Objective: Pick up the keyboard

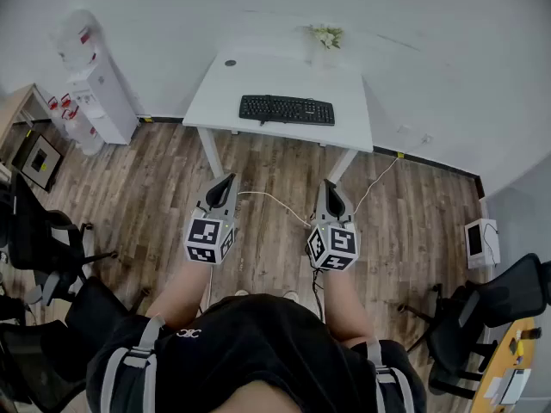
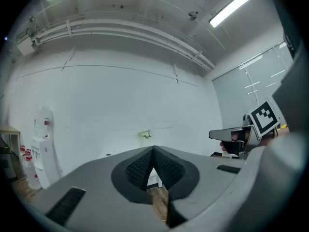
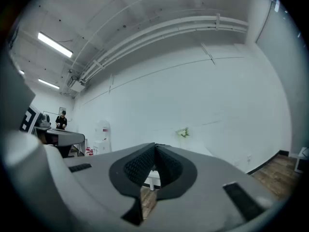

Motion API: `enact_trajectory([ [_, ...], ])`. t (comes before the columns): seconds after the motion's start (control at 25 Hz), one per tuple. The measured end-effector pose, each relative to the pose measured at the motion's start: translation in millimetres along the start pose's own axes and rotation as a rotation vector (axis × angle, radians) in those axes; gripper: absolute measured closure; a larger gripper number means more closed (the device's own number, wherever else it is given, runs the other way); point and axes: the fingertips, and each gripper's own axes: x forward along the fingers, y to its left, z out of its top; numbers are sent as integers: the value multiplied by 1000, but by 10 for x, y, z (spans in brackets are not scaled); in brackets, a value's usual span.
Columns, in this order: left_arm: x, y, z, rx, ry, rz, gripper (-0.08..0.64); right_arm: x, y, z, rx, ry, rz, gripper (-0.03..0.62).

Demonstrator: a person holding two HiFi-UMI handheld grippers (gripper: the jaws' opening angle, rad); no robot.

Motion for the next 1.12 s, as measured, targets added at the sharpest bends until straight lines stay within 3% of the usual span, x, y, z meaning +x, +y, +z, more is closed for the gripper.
enact_trajectory([
  [0.28,-19,168,-19,-5,7,43,558,-18,-148,9,-12,-4,-21,588],
  [0.6,62,145,-30,-11,11,34,558,32,-255,-34,17,3,-24,588],
  [1.12,55,604,-100,-14,2,-5,558,314,183,-26,3,-20,-29,588],
])
